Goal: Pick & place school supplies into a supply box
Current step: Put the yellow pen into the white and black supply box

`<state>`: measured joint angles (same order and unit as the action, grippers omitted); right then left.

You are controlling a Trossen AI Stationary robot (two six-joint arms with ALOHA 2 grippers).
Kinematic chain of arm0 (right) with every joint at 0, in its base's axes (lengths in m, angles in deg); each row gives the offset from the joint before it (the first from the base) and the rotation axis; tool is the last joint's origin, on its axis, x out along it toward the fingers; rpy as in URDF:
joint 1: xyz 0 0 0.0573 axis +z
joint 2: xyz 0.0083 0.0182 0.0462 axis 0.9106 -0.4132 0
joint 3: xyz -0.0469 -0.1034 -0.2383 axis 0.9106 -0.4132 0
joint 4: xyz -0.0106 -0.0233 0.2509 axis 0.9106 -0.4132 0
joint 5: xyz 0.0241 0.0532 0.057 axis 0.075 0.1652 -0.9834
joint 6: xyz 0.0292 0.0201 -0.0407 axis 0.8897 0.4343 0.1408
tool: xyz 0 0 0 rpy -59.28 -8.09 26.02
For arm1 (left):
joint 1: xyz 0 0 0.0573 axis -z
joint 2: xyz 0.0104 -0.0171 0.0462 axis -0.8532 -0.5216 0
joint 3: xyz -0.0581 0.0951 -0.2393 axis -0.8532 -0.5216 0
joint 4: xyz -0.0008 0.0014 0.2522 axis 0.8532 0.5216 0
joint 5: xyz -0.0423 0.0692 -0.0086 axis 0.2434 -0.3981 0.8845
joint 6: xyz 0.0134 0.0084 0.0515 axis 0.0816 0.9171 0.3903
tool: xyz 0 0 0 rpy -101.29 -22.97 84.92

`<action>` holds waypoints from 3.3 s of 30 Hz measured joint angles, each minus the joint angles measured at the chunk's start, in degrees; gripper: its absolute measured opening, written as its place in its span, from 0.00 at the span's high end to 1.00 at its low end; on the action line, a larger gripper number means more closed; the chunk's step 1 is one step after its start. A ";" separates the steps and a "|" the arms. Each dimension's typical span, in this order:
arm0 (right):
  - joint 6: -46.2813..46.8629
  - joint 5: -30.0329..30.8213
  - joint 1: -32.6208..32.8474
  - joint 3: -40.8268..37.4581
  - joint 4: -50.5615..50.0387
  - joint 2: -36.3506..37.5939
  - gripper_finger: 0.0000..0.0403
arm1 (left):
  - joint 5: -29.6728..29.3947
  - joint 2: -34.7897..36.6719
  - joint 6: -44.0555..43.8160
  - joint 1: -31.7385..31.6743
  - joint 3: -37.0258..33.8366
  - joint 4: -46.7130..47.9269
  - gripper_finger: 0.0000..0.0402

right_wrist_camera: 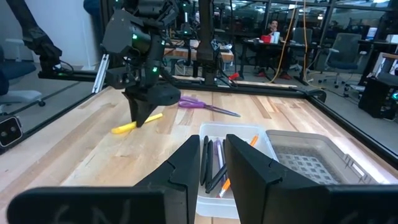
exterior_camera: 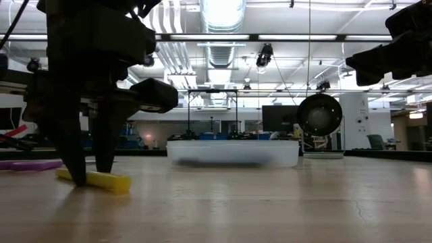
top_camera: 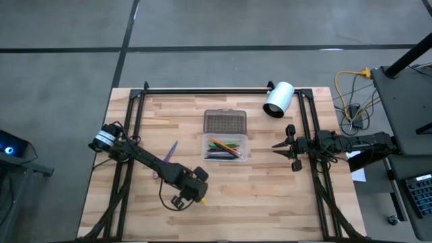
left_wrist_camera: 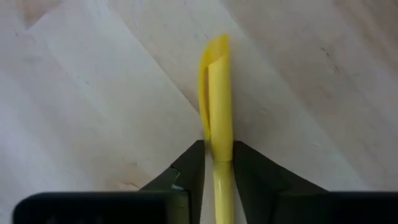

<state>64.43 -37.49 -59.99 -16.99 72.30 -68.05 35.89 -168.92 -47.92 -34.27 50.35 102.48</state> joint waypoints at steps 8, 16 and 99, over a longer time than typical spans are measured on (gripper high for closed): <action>0.00 -0.01 0.01 0.01 0.00 0.00 0.83 | 3.01 0.13 2.59 -0.72 -0.80 -1.59 0.96; 0.00 -0.01 0.00 0.01 0.00 0.00 0.83 | 3.06 0.17 2.75 -0.78 -0.80 -1.35 0.96; 0.00 -0.01 0.01 0.01 0.00 0.00 0.83 | -11.80 1.94 -3.28 -8.10 2.10 -5.93 0.65</action>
<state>64.43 -37.50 -59.97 -16.98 72.30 -68.05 24.09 -166.98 -51.19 -42.37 52.45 96.55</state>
